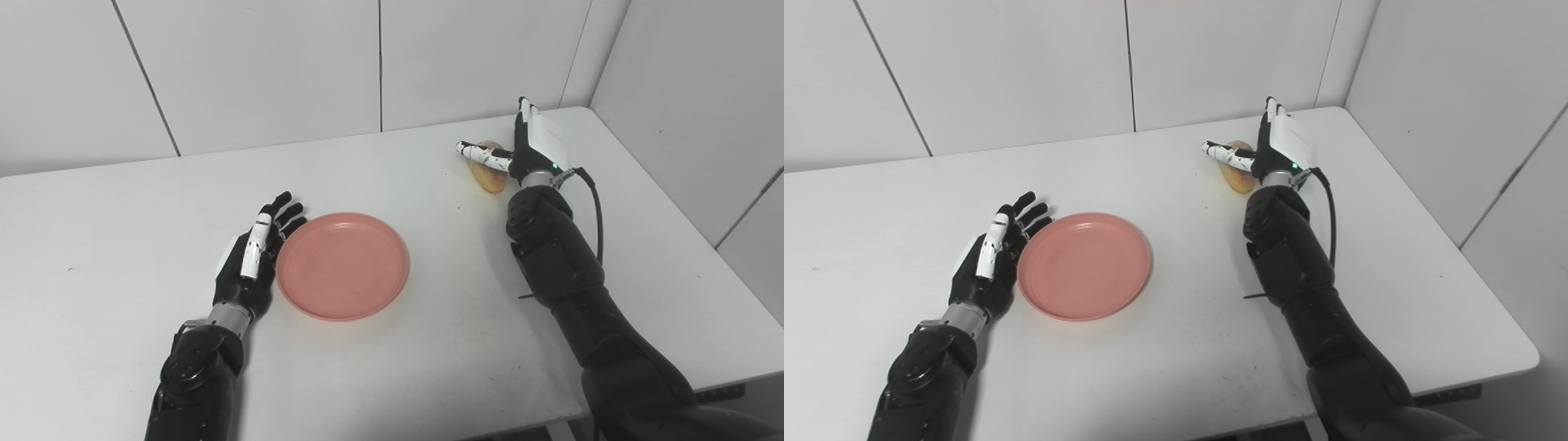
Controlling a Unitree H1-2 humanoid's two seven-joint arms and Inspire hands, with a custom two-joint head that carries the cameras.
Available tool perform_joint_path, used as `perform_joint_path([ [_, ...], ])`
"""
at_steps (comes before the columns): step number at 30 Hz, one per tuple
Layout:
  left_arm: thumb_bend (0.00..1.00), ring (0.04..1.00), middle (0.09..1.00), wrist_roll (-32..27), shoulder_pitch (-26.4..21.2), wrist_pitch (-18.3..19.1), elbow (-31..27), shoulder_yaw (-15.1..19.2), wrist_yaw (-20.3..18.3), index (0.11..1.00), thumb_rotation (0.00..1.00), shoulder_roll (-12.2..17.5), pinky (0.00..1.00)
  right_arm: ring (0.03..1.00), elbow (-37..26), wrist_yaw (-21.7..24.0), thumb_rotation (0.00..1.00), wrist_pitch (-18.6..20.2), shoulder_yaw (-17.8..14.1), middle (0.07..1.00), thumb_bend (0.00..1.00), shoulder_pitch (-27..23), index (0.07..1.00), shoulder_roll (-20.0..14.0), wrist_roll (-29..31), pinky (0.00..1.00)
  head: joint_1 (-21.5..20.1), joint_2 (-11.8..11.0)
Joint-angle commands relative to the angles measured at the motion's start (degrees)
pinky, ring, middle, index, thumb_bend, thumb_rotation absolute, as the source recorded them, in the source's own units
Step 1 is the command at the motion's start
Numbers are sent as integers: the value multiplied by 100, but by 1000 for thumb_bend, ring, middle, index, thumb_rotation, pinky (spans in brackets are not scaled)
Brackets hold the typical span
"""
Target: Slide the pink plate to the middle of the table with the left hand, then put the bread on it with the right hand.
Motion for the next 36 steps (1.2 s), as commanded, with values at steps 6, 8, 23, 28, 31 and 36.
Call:
perform_joint_path([
  [6, 339, 889, 902, 21, 149, 374, 18, -89, -105, 900, 1000, -6, 892, 1000, 401, -232, 665, -33, 4, 1000, 1000, -544, 1000, -24, 104, 998, -3, 15],
  [8, 336, 890, 904, 30, 152, 394, -6, -96, -98, 903, 1000, -9, 892, 1000, 522, -290, 662, -43, 26, 1000, 1000, -582, 1000, -27, 147, 990, -3, 15],
  [23, 340, 891, 902, 60, 166, 418, -45, -114, -61, 897, 1000, -12, 894, 1000, 1067, -518, 580, -62, 248, 1000, 998, -782, 1000, -81, 389, 965, 44, 77],
  [28, 338, 889, 901, 51, 169, 436, -59, -105, -60, 896, 1000, -18, 890, 981, 1142, -543, 502, -66, 267, 986, 964, -811, 970, -100, 506, 926, 52, 99],
  [31, 339, 884, 899, 64, 169, 464, -81, -109, -47, 895, 1000, -22, 886, 904, 1146, -538, 428, -93, 262, 916, 942, -820, 912, -106, 591, 795, 49, 107],
  [36, 338, 883, 898, 90, 173, 469, -106, -124, -40, 894, 1000, -20, 883, 603, 1207, -506, 232, -49, 483, 676, 952, -885, 739, -163, 505, 459, 62, 123],
])
